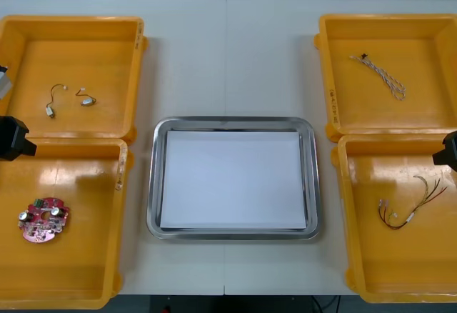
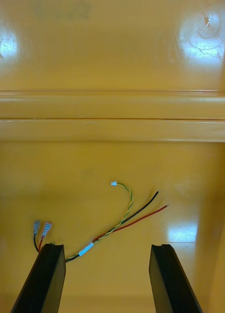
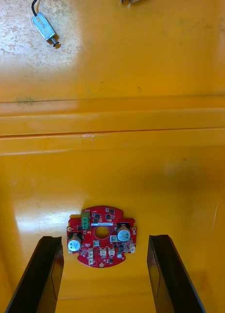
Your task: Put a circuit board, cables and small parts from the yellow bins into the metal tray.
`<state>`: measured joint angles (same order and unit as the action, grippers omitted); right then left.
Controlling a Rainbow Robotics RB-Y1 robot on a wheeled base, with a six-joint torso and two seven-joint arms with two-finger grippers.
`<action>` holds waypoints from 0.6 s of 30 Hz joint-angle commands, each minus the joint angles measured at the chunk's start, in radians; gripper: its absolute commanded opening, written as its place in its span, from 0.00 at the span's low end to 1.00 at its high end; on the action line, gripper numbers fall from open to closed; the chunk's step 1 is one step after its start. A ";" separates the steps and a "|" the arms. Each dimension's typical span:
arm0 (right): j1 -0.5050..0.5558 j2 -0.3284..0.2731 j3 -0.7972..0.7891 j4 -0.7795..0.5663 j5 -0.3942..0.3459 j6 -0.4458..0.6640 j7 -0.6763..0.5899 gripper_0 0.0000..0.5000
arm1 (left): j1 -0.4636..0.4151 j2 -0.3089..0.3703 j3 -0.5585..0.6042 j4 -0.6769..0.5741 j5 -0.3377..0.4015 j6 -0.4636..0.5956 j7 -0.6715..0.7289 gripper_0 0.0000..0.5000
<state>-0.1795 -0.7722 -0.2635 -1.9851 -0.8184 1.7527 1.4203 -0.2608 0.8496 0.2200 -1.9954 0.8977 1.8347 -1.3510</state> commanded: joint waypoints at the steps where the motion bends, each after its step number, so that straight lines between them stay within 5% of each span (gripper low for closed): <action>1: 0.011 -0.039 -0.034 -0.005 -0.007 0.005 0.003 1.00 | 0.012 0.049 0.030 -0.028 0.007 -0.003 -0.060 1.00; 18: 0.011 -0.039 -0.034 -0.005 -0.007 0.005 0.003 1.00 | 0.012 0.049 0.030 -0.028 0.007 -0.003 -0.060 1.00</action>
<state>-0.1795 -0.7722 -0.2635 -1.9851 -0.8184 1.7527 1.4203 -0.2608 0.8496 0.2200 -1.9954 0.8977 1.8347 -1.3510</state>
